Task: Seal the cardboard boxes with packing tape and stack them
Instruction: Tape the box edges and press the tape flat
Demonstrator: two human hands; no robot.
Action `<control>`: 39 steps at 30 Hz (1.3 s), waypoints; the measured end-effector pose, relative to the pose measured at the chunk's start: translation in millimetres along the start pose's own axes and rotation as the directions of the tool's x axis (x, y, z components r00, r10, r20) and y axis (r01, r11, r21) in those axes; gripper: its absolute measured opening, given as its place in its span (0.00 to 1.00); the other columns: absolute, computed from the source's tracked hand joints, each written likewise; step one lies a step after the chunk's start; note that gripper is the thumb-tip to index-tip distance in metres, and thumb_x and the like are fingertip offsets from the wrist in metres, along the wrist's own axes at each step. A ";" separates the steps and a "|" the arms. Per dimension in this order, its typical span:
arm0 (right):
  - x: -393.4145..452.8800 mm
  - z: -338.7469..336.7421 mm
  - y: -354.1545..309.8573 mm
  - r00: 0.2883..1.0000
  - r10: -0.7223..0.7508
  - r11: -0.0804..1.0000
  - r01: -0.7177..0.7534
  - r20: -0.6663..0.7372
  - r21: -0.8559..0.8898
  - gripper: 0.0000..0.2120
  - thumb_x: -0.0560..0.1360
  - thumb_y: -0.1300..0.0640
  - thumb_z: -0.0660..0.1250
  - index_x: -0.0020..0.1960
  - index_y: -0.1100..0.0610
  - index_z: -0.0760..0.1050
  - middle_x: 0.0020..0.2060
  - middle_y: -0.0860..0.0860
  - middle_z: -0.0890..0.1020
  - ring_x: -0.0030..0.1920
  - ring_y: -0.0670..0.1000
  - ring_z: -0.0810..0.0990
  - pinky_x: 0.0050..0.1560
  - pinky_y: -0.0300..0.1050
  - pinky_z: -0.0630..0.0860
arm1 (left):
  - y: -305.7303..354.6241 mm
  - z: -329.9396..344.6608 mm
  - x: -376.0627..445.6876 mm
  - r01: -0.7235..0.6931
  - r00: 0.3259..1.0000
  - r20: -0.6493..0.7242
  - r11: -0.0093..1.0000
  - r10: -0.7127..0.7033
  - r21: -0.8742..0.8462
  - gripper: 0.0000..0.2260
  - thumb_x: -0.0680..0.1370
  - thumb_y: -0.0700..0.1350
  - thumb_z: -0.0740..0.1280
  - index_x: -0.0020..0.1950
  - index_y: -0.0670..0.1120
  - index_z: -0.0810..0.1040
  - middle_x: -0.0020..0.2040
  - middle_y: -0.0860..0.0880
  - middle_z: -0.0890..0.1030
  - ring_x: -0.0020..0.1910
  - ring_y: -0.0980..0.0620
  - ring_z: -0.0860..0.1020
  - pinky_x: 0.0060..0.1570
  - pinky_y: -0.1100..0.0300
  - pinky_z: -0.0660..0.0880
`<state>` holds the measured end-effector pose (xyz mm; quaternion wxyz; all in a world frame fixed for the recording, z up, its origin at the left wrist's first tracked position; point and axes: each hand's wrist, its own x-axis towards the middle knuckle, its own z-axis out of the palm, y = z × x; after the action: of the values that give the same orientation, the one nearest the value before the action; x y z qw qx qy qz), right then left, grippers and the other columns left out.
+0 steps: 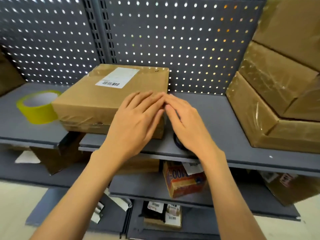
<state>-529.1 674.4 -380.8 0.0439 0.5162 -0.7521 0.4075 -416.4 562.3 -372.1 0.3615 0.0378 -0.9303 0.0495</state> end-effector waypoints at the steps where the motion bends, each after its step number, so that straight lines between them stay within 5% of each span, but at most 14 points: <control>1: 1.5 0.0 0.9 1.000 -0.003 1.000 0.004 0.008 -0.027 0.22 0.80 0.52 0.50 0.71 0.55 0.69 0.70 0.49 0.71 0.72 0.47 0.65 0.72 0.41 0.58 | -2.0 0.5 -4.6 0.011 1.000 0.025 1.000 -0.011 0.005 0.17 0.81 0.45 0.57 0.64 0.40 0.77 0.63 0.44 0.78 0.62 0.43 0.76 0.64 0.49 0.68; 5: 10.1 0.0 5.8 1.000 -0.023 0.985 0.023 0.003 -0.169 0.24 0.79 0.51 0.48 0.71 0.54 0.69 0.70 0.48 0.70 0.73 0.47 0.64 0.70 0.40 0.54 | -3.3 0.0 -14.6 0.049 0.995 0.092 0.997 -0.044 -0.055 0.19 0.81 0.46 0.55 0.68 0.39 0.73 0.67 0.43 0.75 0.66 0.44 0.72 0.67 0.49 0.64; 10: 20.3 3.7 9.9 0.998 0.044 0.988 -0.036 0.051 -0.148 0.24 0.80 0.51 0.46 0.74 0.53 0.63 0.74 0.46 0.64 0.75 0.45 0.59 0.73 0.42 0.53 | -3.1 -1.4 -18.9 0.075 0.996 0.056 0.978 -0.065 -0.197 0.19 0.81 0.46 0.56 0.67 0.37 0.74 0.66 0.42 0.76 0.69 0.47 0.69 0.71 0.51 0.61; 14: 24.1 0.7 -1.8 0.961 0.256 0.940 -0.273 0.104 0.206 0.22 0.84 0.52 0.45 0.77 0.53 0.54 0.76 0.44 0.55 0.75 0.40 0.52 0.74 0.36 0.48 | -6.9 -14.5 -12.5 0.193 0.980 0.021 0.913 -0.199 -0.359 0.16 0.81 0.47 0.57 0.61 0.41 0.79 0.60 0.46 0.80 0.65 0.50 0.74 0.66 0.55 0.68; 17: 18.5 6.9 -22.7 0.888 0.459 0.709 -0.388 0.033 0.589 0.24 0.84 0.48 0.45 0.78 0.54 0.52 0.77 0.45 0.55 0.75 0.40 0.53 0.74 0.37 0.48 | -8.3 -19.8 8.6 0.178 0.982 -0.010 0.944 -0.188 -0.278 0.18 0.81 0.47 0.55 0.63 0.40 0.77 0.62 0.45 0.79 0.65 0.47 0.73 0.65 0.56 0.67; 20: 4.5 28.9 -42.8 0.873 0.487 0.587 -0.355 0.033 0.728 0.25 0.84 0.47 0.46 0.78 0.54 0.50 0.77 0.47 0.55 0.76 0.42 0.53 0.77 0.46 0.49 | -6.5 -11.6 31.1 0.119 0.989 0.098 0.986 -0.108 -0.115 0.24 0.81 0.50 0.49 0.68 0.40 0.74 0.66 0.43 0.76 0.69 0.44 0.70 0.68 0.50 0.64; 23: -4.5 48.7 -50.8 0.871 0.490 0.586 -0.355 0.031 0.728 0.30 0.81 0.40 0.45 0.79 0.53 0.48 0.77 0.46 0.53 0.76 0.41 0.52 0.77 0.47 0.50 | -6.8 1.2 33.1 0.126 0.940 0.322 0.992 -0.114 -0.016 0.34 0.76 0.56 0.37 0.74 0.43 0.66 0.73 0.46 0.68 0.74 0.47 0.63 0.71 0.52 0.57; 32: -15.2 57.5 -48.4 0.856 0.513 0.606 -0.409 0.058 0.682 0.34 0.75 0.32 0.40 0.77 0.46 0.50 0.77 0.43 0.52 0.76 0.39 0.48 0.77 0.48 0.47 | -2.2 7.6 30.2 0.117 0.901 0.399 0.981 -0.171 0.156 0.40 0.70 0.54 0.27 0.77 0.41 0.55 0.77 0.43 0.58 0.77 0.48 0.55 0.74 0.55 0.47; 39: -12.5 44.5 -48.6 0.814 0.567 0.612 -0.519 0.125 0.597 0.36 0.73 0.32 0.39 0.77 0.45 0.52 0.77 0.44 0.55 0.76 0.43 0.50 0.77 0.49 0.47 | 4.4 4.1 31.9 0.224 0.845 0.439 0.948 -0.306 0.228 0.29 0.80 0.53 0.36 0.78 0.40 0.50 0.78 0.43 0.53 0.78 0.47 0.49 0.74 0.50 0.45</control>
<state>-468.0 647.8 -388.9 -0.2204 0.2339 -0.6989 0.6390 -443.0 565.0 -353.8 0.1246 0.2074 -0.9680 0.0663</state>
